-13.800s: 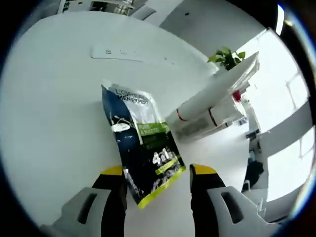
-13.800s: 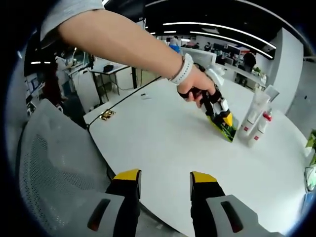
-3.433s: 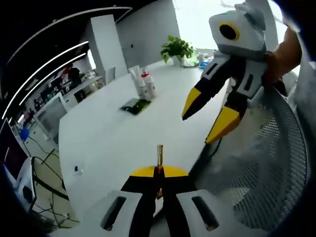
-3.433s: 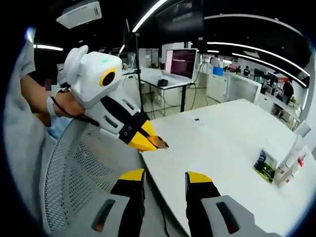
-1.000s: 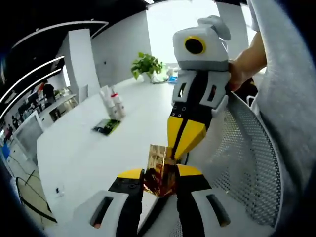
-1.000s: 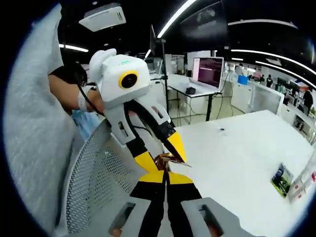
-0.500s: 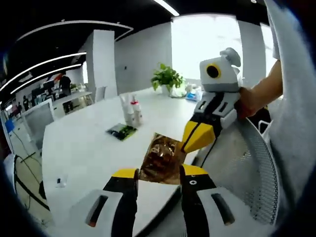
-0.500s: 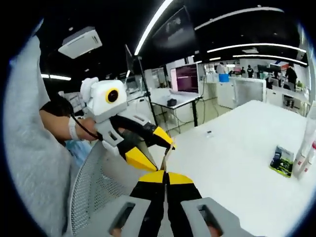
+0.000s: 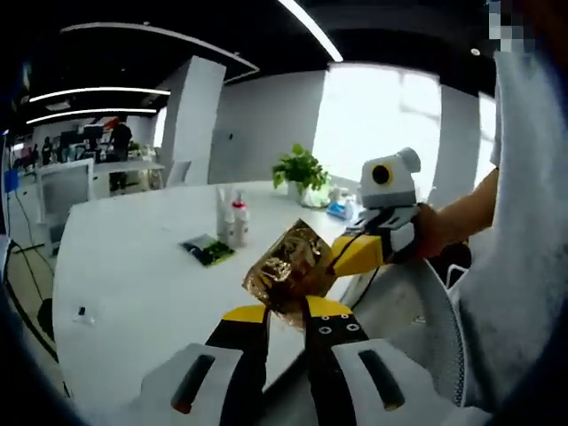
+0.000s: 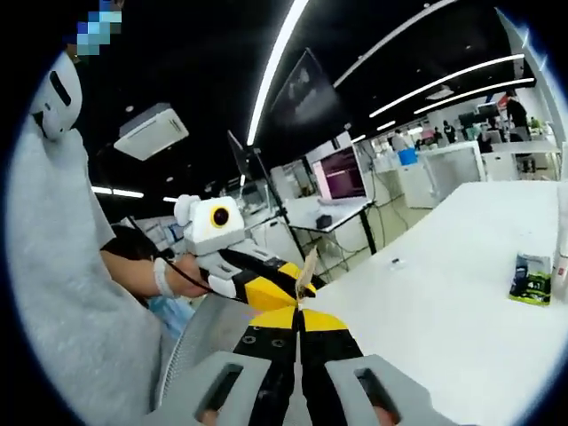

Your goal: Arrange the skincare products in the storage area until every visible bottle or jar stands upright without overlapping.

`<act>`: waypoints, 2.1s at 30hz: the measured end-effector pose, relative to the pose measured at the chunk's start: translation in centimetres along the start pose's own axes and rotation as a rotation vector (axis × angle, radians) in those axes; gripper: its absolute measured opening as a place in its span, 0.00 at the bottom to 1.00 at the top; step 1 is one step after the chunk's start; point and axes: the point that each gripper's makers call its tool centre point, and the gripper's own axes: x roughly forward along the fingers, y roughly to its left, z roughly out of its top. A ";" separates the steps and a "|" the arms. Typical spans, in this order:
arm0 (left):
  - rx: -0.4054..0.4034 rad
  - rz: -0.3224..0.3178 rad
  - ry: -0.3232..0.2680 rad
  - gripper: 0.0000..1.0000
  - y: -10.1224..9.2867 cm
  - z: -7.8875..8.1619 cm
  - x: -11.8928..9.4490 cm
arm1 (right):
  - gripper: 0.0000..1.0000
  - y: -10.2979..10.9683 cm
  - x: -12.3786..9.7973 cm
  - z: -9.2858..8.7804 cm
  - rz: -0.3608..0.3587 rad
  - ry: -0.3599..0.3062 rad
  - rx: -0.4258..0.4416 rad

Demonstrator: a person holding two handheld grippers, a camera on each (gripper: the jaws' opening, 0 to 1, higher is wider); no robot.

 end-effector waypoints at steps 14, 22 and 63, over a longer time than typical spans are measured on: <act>-0.013 -0.017 -0.023 0.00 -0.4 0.5 -0.6 | 0.00 -0.5 -0.3 0.4 -0.007 -0.030 0.049; -0.017 -0.025 -0.026 0.00 -0.6 0.7 -0.7 | 0.00 -0.6 -0.1 -0.1 -0.018 -0.001 0.036; 0.059 -0.118 0.065 0.01 -2.3 -1.3 0.3 | 0.00 0.7 -0.1 0.9 0.067 -0.057 0.065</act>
